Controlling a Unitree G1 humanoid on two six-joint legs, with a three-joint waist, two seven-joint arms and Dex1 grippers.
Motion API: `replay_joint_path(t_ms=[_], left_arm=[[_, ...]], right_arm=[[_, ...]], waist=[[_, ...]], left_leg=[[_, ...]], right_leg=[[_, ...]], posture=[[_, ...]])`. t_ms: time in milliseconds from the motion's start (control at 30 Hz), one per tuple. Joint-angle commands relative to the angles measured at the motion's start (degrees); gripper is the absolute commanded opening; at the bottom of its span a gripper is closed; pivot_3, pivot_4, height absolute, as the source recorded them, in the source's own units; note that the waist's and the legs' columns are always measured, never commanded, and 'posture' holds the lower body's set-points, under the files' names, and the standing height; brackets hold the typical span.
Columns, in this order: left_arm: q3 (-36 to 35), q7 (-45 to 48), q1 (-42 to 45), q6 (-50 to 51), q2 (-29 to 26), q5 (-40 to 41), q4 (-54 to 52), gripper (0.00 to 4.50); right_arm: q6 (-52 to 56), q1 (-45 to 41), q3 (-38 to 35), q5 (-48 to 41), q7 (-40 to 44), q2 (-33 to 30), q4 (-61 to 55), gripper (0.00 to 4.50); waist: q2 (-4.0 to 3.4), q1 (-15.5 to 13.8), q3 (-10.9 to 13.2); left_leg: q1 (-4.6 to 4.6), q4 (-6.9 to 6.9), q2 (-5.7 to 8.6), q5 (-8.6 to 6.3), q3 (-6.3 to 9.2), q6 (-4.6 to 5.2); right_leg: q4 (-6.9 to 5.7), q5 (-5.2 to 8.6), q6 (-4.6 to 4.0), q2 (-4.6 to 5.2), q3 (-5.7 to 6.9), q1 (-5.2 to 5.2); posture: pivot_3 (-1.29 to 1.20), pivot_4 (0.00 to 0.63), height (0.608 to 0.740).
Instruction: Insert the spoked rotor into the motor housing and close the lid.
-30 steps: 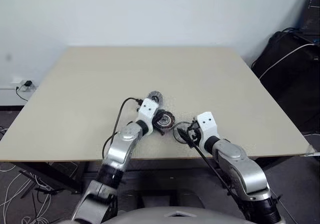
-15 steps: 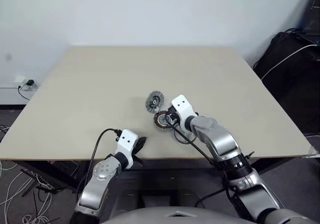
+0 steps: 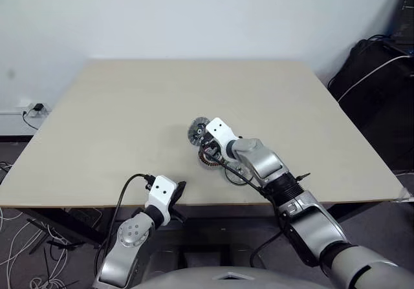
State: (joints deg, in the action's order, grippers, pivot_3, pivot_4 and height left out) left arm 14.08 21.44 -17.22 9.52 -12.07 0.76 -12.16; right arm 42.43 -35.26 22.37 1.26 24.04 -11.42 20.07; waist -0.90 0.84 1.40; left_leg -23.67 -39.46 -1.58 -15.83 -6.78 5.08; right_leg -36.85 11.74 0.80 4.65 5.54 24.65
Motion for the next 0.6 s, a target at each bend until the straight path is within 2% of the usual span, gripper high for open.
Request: replay_joint_path(t_ms=[33, 600], left_arm=[[-0.19, 0.33, 0.79, -0.46, -0.07, 0.82, -2.75, 0.0], [0.36, 1.01, 2.22, -0.22, -0.08, 0.95, -1.68, 0.0]], right_arm=[[-1.46, -1.78, -1.71, 1.15, -0.05, -0.67, 0.27, 0.02], [-0.47, 0.97, -1.99, 2.6, 2.16, -1.96, -1.15, 0.02]], waist=[[-0.02, 0.06, 0.01], [-0.08, 0.41, 0.05]], left_leg=[[0.0, 0.0, 0.0, 0.0, -0.01, 0.0], [0.02, 0.05, -0.01, 0.01, -0.02, -0.01]], right_leg=[[0.0, 0.0, 0.01, 0.0, 0.0, 0.0], [0.0, 0.02, 0.02, -0.02, 0.0, 0.0]], posture=[[0.0, 0.0, 0.74], [0.0, 0.0, 0.74]])
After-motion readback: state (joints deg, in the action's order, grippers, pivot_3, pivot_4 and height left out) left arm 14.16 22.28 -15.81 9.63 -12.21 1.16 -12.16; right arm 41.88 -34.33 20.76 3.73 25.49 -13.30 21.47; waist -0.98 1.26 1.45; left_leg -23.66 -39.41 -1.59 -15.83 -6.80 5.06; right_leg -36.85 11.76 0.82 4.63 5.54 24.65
